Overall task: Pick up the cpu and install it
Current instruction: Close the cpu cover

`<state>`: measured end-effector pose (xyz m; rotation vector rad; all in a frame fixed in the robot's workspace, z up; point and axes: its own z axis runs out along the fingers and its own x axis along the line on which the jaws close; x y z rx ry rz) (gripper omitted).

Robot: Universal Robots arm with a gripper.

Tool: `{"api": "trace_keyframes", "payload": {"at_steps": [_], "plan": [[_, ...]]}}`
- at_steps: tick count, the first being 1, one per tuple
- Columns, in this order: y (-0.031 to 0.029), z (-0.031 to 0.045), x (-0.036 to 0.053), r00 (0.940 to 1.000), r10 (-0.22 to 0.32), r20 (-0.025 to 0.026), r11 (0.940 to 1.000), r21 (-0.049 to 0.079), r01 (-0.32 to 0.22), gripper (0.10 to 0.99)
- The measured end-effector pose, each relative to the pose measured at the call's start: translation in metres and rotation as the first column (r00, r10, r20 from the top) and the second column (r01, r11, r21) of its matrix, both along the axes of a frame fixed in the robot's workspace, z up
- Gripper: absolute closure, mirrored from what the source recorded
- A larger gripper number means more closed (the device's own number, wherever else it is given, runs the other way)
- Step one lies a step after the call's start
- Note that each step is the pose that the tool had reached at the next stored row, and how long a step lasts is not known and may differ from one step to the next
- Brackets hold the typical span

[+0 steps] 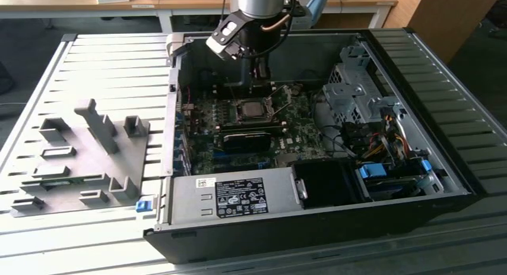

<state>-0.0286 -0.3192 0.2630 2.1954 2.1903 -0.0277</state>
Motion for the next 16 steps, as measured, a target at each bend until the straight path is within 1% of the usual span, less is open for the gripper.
{"api": "trace_keyframes", "payload": {"at_steps": [2, 4, 5, 7, 8, 10, 12, 14, 16], "plan": [[0.0, 0.0, 0.0059, 1.0, 0.0, 0.0, 1.0, 0.0, 0.0, 0.98], [-0.0001, 0.0002, 0.0094, 1.0, 0.001, 0.0001, 1.0, 0.0, -0.001, 0.98], [-0.0001, 0.002, 0.0097, 1.0, 0.001, -0.0001, 1.0, 0.0, -0.001, 0.98], [0.0, 0.0091, 0.0097, 1.0, 0.001, 0.0, 1.0, 0.0, -0.001, 0.98], [0.0, 0.0108, 0.0097, 1.0, 0.001, 0.0001, 1.0, 0.0, -0.001, 0.98], [0.0, 0.0109, 0.0107, 1.0, 0.001, 0.0, 1.0, 0.0, -0.001, 0.98], [0.0, 0.0107, 0.0158, 1.0, 0.003, 0.0001, 1.0, 0.0, -0.003, 0.98], [0.0, 0.0101, 0.02, 0.9999, 0.014, 0.0, 0.9999, 0.0, -0.014, 0.98], [0.0, 0.0093, 0.0219, 0.9994, 0.034, 0.0, 0.9994, 0.0, -0.034, 0.98]]}}
